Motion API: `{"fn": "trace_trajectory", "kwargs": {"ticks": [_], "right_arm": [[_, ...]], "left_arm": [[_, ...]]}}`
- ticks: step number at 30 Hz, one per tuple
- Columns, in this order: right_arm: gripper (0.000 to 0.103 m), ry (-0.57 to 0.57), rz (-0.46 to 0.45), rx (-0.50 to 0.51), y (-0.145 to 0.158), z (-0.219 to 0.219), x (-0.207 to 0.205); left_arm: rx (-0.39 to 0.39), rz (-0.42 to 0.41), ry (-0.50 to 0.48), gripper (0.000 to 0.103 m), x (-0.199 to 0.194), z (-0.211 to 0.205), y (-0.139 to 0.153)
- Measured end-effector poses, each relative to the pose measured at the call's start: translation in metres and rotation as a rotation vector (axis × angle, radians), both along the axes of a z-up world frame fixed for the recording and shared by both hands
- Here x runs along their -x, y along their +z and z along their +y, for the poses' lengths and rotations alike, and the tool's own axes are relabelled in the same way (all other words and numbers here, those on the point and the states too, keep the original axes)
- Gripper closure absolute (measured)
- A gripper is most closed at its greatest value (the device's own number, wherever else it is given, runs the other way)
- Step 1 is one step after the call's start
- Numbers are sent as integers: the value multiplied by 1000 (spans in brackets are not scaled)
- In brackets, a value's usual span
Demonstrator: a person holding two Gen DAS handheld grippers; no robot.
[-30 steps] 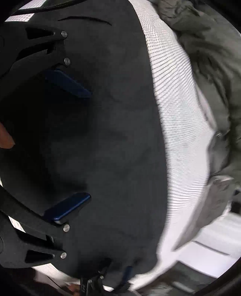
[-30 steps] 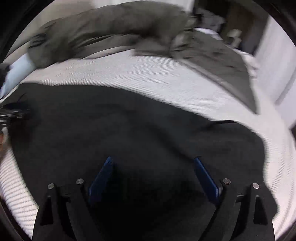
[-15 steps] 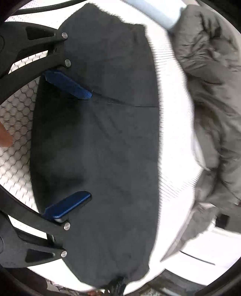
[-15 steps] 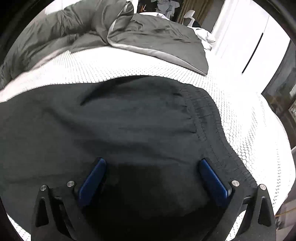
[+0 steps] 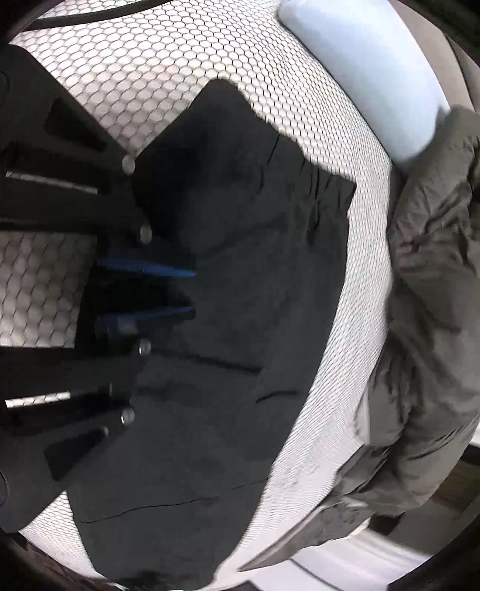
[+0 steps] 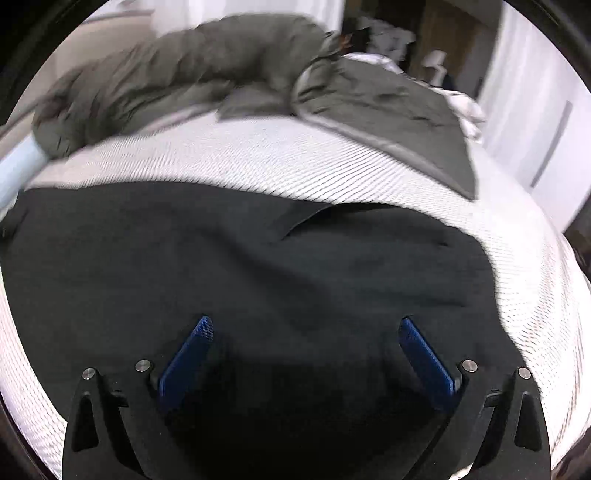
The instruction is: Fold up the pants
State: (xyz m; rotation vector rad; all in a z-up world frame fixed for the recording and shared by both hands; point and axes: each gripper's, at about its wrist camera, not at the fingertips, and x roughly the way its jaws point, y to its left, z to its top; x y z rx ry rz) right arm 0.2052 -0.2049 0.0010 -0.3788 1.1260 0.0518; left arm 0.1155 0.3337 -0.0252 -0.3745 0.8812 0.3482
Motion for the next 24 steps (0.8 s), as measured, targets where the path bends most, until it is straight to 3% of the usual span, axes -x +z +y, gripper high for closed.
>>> {"fn": "trace_trajectory", "kwargs": {"ticks": [2,4,6,7,11,12,14,15,17,18,21,23,24], "right_arm": [[1,-16,47,84,-18,-1,0],[1,-53,36,74,-15,-11,-9],[1,-111,2,136,-12,-22,-9],[1,-129,-3,131,-10,-27,-9],[1,-129,-29,97,-2,-27,-12],[1,-109,-36,87,0,-24,-10],[1,-62,-43,59,1,-12,-7],[1,-45,-36,58,-4,-8,-9],[1,-38,-13,84,-12,-3,-12],[1,-45,1,102,-18,-5,-15],[1,-90,5,69,-16,-10,-7],[1,-109,-11,81,-14,-15,-10],[1,-105,-11,67,-14,-15,-9]], "left_arm": [[-5,0,79,92,3,21,-3],[29,-27,157,95,8,41,-5],[38,-50,174,96,9,46,0],[26,-58,157,94,7,40,4],[-40,-67,-95,92,-22,-10,20],[-83,-39,-115,92,-34,-18,19],[-94,15,-78,92,-51,-12,6],[-50,21,-41,92,-54,-2,-5],[102,-52,21,94,-45,24,-17],[128,-62,45,96,-45,34,-17],[90,-71,191,96,-32,58,-11],[177,-104,235,96,-27,72,-12],[163,-91,240,96,-27,69,-8]]}}
